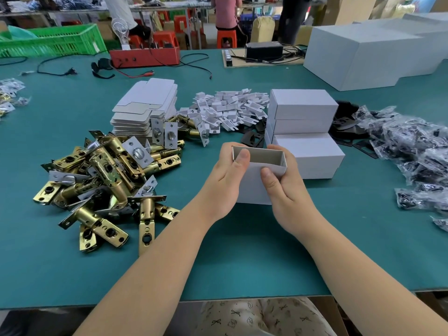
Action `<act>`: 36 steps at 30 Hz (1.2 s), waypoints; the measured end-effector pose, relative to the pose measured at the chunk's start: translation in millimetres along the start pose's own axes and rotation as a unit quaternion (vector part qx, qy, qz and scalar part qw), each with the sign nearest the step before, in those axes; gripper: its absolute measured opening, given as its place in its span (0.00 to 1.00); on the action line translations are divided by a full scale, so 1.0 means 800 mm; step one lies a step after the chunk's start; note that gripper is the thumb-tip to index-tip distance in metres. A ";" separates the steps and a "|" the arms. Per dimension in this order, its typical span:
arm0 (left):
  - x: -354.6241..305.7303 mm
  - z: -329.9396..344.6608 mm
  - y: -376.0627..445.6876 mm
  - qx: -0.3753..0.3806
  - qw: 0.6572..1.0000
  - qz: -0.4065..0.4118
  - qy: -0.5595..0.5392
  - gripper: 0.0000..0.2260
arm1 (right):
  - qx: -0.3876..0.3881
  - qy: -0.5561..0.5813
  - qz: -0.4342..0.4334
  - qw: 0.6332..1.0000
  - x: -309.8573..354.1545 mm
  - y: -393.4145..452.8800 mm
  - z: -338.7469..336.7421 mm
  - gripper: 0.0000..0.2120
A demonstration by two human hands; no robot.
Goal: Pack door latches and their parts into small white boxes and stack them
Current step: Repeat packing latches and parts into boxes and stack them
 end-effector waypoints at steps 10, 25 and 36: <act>0.001 0.002 0.000 -0.001 1.000 -0.003 -0.010 0.16 | -0.016 -0.006 0.003 1.000 0.002 0.000 -0.001 0.18; 0.081 -0.095 0.037 -0.308 0.910 -0.271 -0.065 0.06 | -0.103 -0.020 -0.018 0.994 0.012 -0.009 -0.023 0.11; 0.114 -0.132 0.061 -0.346 0.874 -0.327 -0.098 0.09 | -0.092 -0.023 -0.015 0.995 0.008 -0.011 -0.023 0.14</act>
Point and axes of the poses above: each hand's wrist, its own y-axis towards the middle knuckle, its own z-axis out of the palm, x = y × z, the point moved 9 cm from there along y, towards the middle knuckle, and after that the axes turned 15 degrees about z, right-handed, at the moved point
